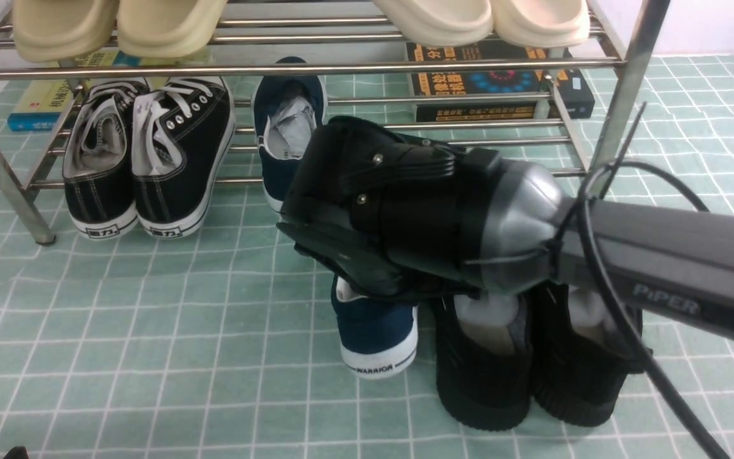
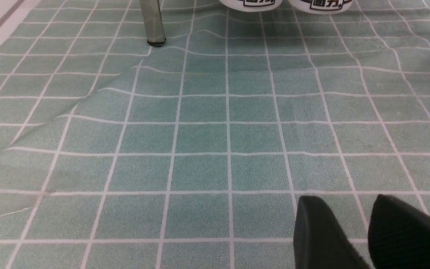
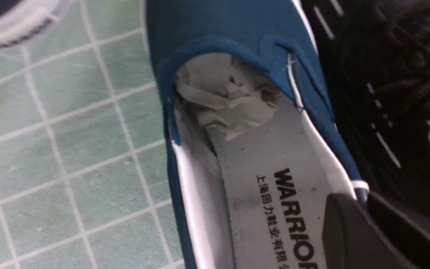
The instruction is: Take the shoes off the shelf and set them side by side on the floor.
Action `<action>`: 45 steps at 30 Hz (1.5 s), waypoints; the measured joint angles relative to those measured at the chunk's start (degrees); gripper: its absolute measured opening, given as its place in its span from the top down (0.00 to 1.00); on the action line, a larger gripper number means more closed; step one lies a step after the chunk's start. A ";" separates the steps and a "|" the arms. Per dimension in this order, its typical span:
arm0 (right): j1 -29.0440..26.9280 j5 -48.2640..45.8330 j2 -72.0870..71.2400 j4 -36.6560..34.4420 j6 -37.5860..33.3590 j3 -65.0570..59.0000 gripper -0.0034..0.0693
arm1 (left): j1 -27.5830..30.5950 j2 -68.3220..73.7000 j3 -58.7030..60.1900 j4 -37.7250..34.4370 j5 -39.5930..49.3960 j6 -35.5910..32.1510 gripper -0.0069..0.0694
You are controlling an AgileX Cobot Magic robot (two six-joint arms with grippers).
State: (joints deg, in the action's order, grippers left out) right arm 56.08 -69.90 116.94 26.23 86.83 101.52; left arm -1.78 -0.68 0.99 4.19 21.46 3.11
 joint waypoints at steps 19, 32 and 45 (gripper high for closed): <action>-0.54 -0.15 -4.12 -4.09 -32.15 12.55 0.48 | 0.00 0.00 0.00 0.00 0.00 0.00 0.59; -3.96 -2.06 -31.58 -14.22 -65.96 10.63 0.97 | 0.00 0.00 0.00 0.00 0.00 0.00 0.59; -3.96 2.91 -72.28 -17.08 -68.41 -29.39 0.97 | 0.00 0.00 0.32 -13.89 -1.32 12.93 0.59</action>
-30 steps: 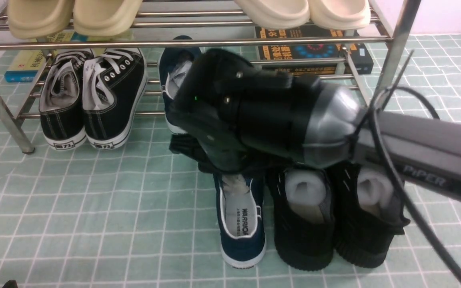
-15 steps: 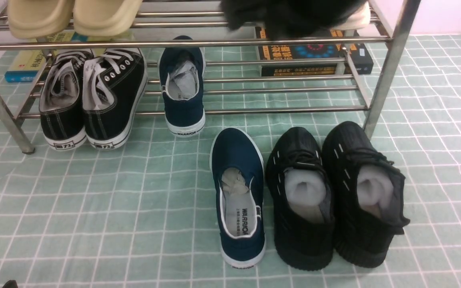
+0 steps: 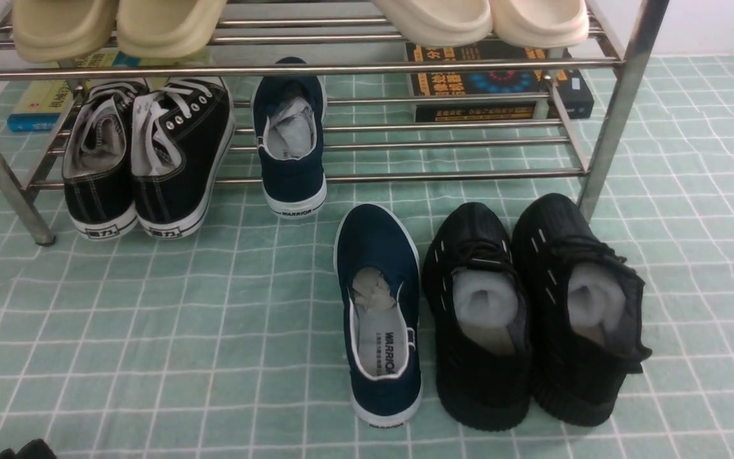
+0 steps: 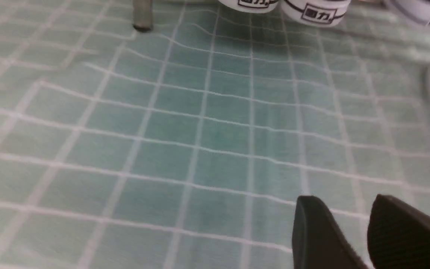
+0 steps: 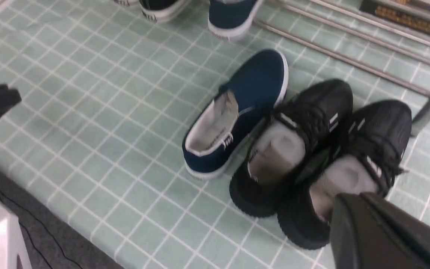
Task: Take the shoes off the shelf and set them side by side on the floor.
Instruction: 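Grasp a shoe standing on the lower shelf of the shoe rack with the left gripper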
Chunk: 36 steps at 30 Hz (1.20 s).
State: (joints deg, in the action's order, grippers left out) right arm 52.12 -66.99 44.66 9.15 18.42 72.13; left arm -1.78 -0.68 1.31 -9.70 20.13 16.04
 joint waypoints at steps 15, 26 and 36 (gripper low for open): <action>0.00 23.10 -18.72 -2.96 0.00 -29.56 0.97 | 0.00 0.00 0.10 -26.33 -5.11 24.17 0.62; 0.00 25.60 -17.28 -1.34 0.00 -29.56 0.96 | 0.00 21.82 -26.31 -18.83 10.29 3.35 0.91; 0.00 25.55 -17.28 -1.00 0.05 -29.56 0.95 | -3.52 65.36 -51.01 -3.79 26.31 -1.84 0.91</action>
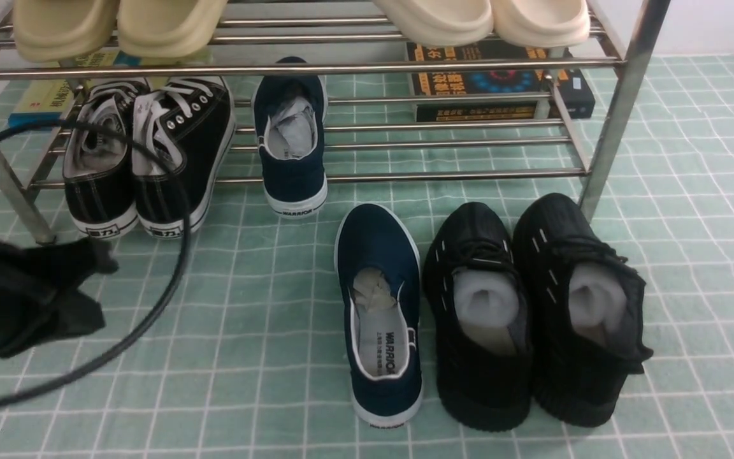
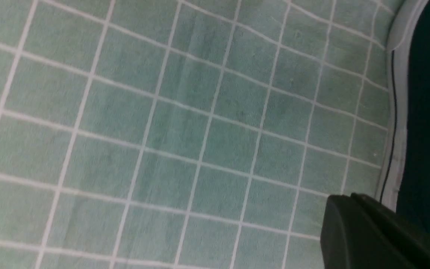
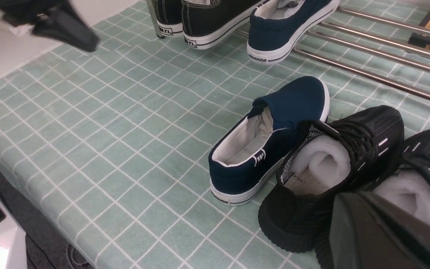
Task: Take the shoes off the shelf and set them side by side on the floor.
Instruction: 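Grasp a shoe standing on the lower shelf of the shoe rack with the left gripper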
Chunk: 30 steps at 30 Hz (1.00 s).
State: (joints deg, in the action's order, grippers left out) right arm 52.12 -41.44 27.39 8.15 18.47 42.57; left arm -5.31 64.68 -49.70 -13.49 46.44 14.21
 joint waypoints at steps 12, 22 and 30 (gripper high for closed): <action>0.00 -0.05 0.04 0.25 0.00 0.00 0.95 | -10.73 19.41 -14.64 9.28 -15.34 15.91 0.72; 0.00 0.45 0.81 3.88 1.75 0.00 0.94 | -12.12 27.06 -15.31 11.58 -31.92 18.52 0.37; 0.00 0.66 1.98 8.20 7.97 0.00 0.93 | -12.12 32.85 -17.62 12.07 -39.26 18.52 0.36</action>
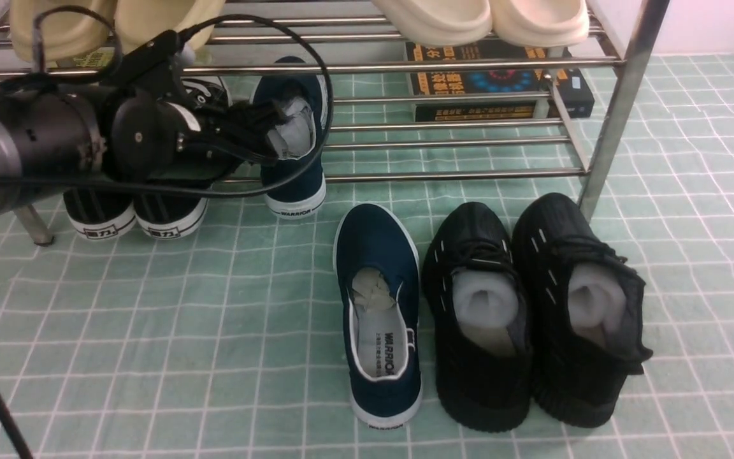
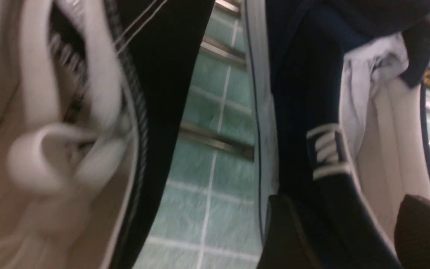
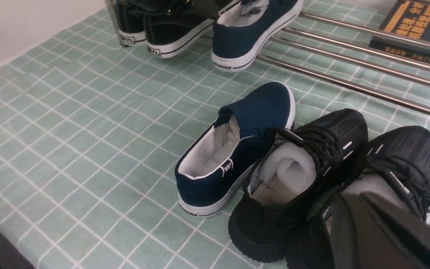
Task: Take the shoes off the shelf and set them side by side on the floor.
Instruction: 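Grasp a shoe standing on the lower shelf of the shoe rack with the left gripper, then set the held shoe down on the floor in front of the rack with the left gripper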
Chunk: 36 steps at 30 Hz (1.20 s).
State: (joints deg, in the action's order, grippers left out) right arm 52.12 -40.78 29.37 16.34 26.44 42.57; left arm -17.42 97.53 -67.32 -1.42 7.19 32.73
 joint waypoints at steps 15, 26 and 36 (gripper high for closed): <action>0.00 0.34 0.95 3.17 4.56 0.00 0.92 | -0.06 5.08 -0.47 -0.01 -7.19 0.43 0.66; 0.00 0.45 0.95 3.41 4.77 0.00 0.90 | -0.06 -4.12 -0.24 0.27 10.58 0.05 0.84; 0.00 0.45 0.95 4.82 4.81 0.00 0.89 | -0.06 -22.85 3.99 -0.11 38.29 -1.37 0.84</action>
State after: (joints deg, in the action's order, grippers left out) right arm 52.12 -40.32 30.31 21.16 31.25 42.57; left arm -17.49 74.68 -63.32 -1.53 45.48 31.36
